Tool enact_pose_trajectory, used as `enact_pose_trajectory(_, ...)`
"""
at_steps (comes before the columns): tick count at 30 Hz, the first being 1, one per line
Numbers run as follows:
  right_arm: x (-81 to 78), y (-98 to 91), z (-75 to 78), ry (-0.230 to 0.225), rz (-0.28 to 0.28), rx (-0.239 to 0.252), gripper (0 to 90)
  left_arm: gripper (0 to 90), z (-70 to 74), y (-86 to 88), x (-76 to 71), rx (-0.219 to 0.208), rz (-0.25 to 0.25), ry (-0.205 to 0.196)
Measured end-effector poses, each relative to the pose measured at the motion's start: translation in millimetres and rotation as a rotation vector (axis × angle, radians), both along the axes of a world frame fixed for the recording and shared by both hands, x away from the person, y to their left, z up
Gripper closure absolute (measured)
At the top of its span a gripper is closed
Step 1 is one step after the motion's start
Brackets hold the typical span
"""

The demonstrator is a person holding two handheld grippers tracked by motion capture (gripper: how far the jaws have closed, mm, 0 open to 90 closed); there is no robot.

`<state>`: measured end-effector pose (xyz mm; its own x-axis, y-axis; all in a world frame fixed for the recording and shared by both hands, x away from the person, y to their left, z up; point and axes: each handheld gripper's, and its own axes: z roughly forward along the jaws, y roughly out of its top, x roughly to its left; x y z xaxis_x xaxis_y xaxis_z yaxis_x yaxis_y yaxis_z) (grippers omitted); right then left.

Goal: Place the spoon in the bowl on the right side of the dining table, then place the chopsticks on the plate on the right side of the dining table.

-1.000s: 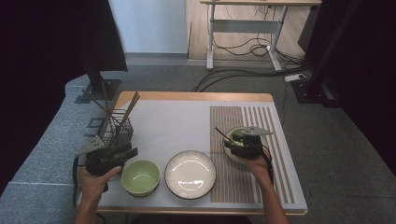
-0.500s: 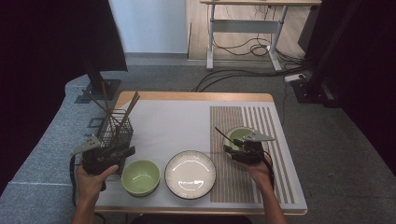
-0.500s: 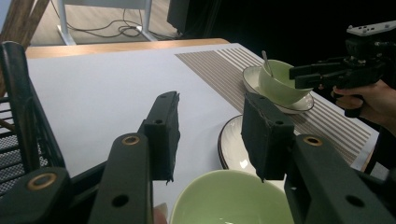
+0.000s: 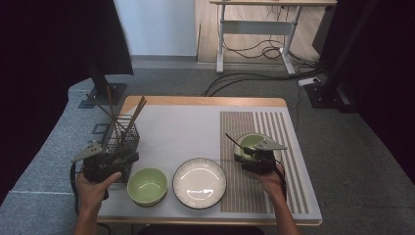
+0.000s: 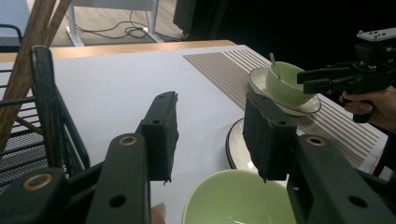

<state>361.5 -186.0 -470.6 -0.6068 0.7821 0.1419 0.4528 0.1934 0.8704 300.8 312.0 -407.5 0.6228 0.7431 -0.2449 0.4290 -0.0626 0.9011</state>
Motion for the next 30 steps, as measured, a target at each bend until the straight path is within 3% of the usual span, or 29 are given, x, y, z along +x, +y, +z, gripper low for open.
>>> enact_pose_trajectory(14,-1.6,2.1,1.1,-0.01,-0.003,-0.002,46.6,54.2,7.4,18.3,1.5,-0.019,0.055,-0.011)
enact_pose_trajectory(30,-4.2,-0.9,0.3,-0.005,-0.016,-0.015,46.6,52.3,18.8,46.1,28.2,-0.012,0.126,0.013)
